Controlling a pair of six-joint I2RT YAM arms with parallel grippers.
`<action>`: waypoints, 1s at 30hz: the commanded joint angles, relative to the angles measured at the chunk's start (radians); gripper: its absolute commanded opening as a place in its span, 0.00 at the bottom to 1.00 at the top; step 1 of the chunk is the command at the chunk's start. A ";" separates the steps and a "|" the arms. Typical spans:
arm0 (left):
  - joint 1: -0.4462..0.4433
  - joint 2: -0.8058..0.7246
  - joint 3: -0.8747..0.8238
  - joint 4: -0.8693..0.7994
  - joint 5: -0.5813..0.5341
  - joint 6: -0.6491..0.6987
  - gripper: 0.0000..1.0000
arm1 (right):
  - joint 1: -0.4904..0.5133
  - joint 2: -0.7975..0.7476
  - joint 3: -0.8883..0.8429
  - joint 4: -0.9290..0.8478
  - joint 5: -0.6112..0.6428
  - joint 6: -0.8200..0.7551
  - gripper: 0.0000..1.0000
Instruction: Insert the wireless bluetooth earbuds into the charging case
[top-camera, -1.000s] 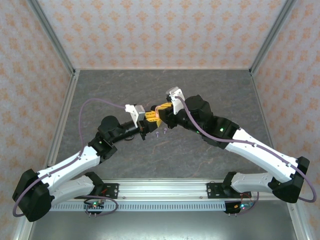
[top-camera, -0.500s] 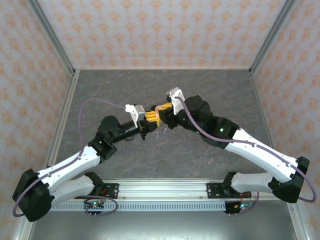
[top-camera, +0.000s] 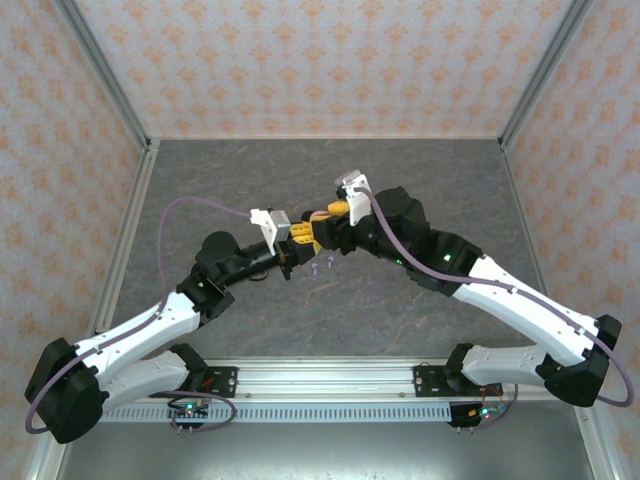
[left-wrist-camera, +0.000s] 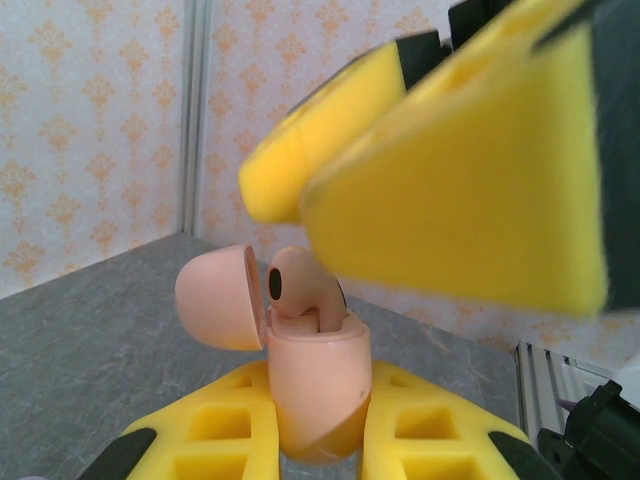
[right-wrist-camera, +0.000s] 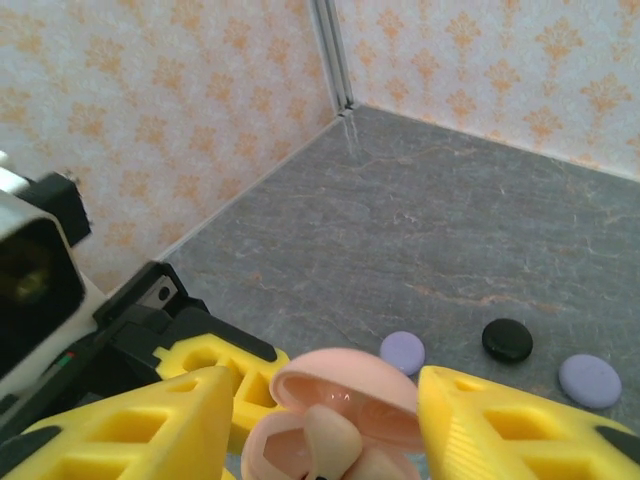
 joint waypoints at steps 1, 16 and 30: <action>-0.012 -0.009 0.035 0.061 0.008 0.014 0.00 | -0.045 -0.045 0.054 0.002 -0.092 0.053 0.55; -0.015 0.001 0.032 0.103 0.011 -0.003 0.00 | -0.125 0.026 0.228 -0.312 -0.337 0.083 0.48; -0.016 0.005 0.035 0.090 0.008 0.005 0.00 | -0.123 0.107 0.260 -0.326 -0.358 0.067 0.44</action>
